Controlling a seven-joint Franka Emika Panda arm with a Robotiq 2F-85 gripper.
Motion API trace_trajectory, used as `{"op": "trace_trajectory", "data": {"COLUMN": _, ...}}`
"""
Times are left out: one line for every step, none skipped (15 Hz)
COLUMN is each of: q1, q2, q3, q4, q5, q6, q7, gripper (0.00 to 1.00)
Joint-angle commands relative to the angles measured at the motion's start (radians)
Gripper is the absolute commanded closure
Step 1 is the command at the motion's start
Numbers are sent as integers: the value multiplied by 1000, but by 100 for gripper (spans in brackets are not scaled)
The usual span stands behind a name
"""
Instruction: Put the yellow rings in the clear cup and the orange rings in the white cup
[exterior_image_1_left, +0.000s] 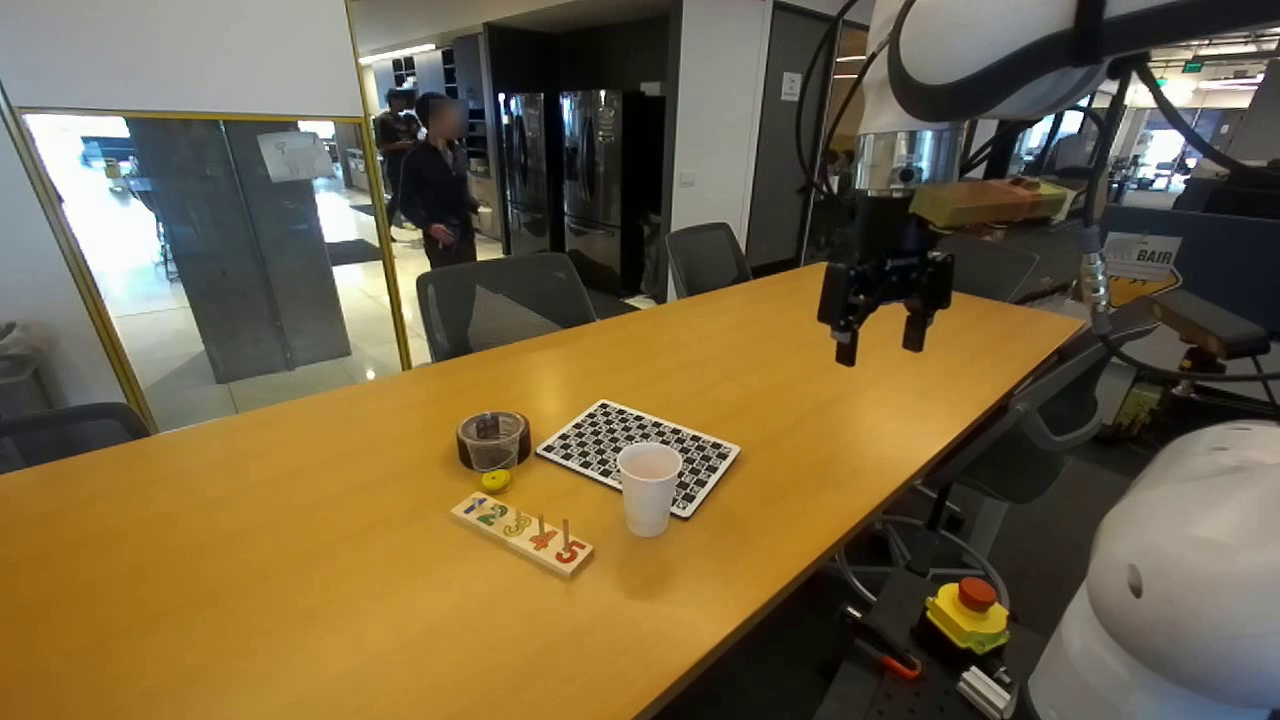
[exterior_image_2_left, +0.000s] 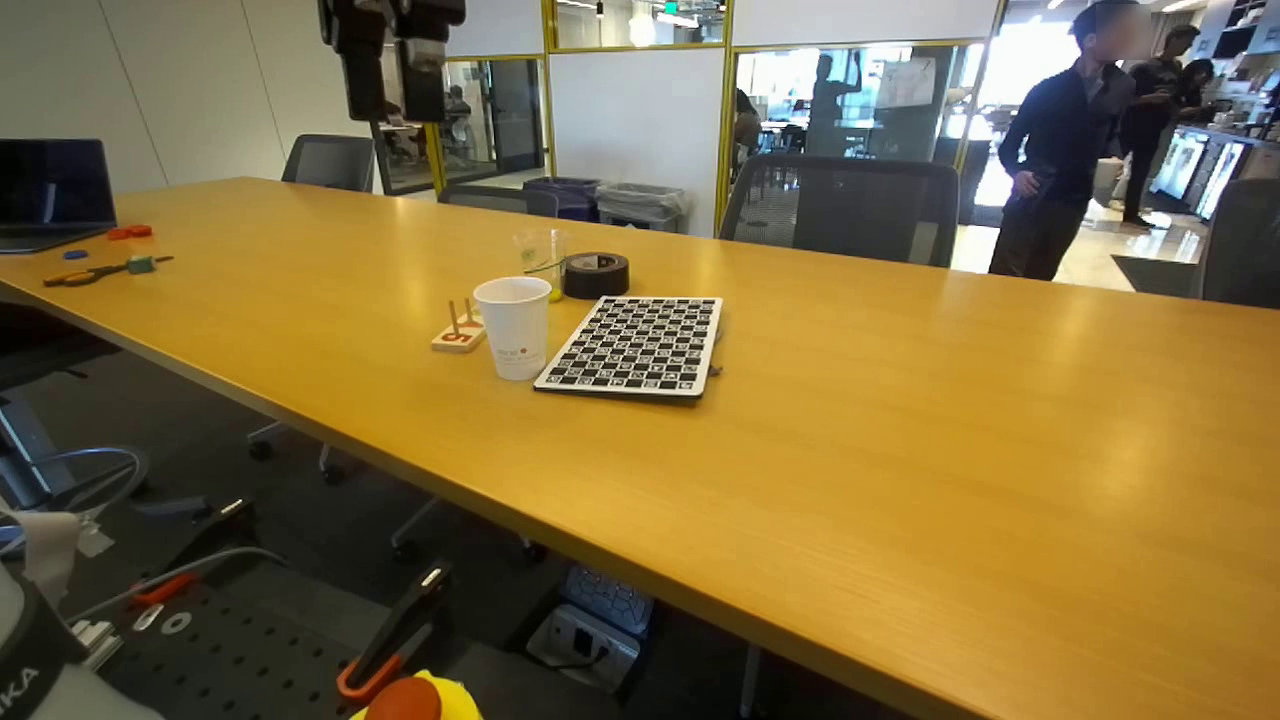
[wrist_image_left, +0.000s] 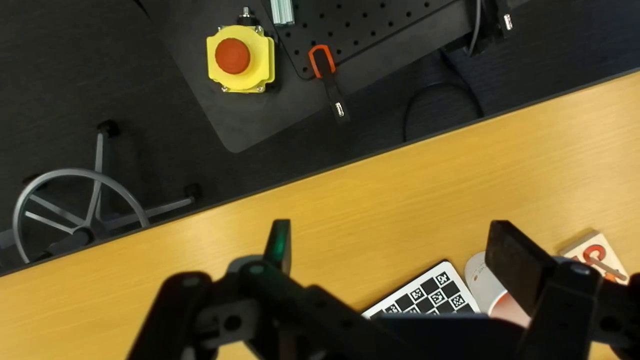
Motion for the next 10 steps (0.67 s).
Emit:
{"op": "trace_trajectory", "data": {"q1": -19, "q2": -83, "q3": -19, "q4": -53, "q5": -5, "q6": 27, "q7": -17, "gripper": 0}}
{"op": "trace_trajectory", "data": {"q1": -24, "q2": -96, "q3": -25, "q4": -62, "q5": 1, "q6": 31, "q7": -12, "gripper": 0}}
{"op": "trace_trajectory", "data": {"q1": -29, "q2": -106, "q3": -32, "q4": -67, "q5": 10, "q6": 32, "q7": -5, "gripper": 0}}
{"op": "trace_trajectory", "data": {"q1": -35, "q2": -112, "q3": -41, "q4": -70, "q5": 16, "q6": 26, "q7": -4, "gripper": 0}}
{"op": "trace_trajectory", "data": {"q1": -25, "q2": -61, "q3": -23, "q4": -44, "q5": 6, "q6": 7, "q7": -6, "gripper": 0}}
{"op": "trace_trajectory", "data": {"q1": -30, "q2": -71, "q3": -29, "q4": -50, "q5": 7, "q6": 7, "q7": -6, "gripper": 0}}
{"op": "trace_trajectory", "data": {"q1": -34, "q2": -78, "q3": -32, "q4": -54, "q5": 8, "q6": 7, "q7": -6, "gripper": 0}}
{"op": "trace_trajectory", "data": {"q1": -35, "q2": -82, "q3": -34, "q4": -56, "q5": 8, "q6": 7, "q7": -6, "gripper": 0}}
{"op": "trace_trajectory", "data": {"q1": -35, "q2": -84, "q3": -34, "q4": -57, "q5": 8, "q6": 8, "q7": -7, "gripper": 0}}
{"op": "trace_trajectory", "data": {"q1": -35, "q2": -85, "q3": -34, "q4": -58, "q5": 9, "q6": 8, "q7": -7, "gripper": 0}}
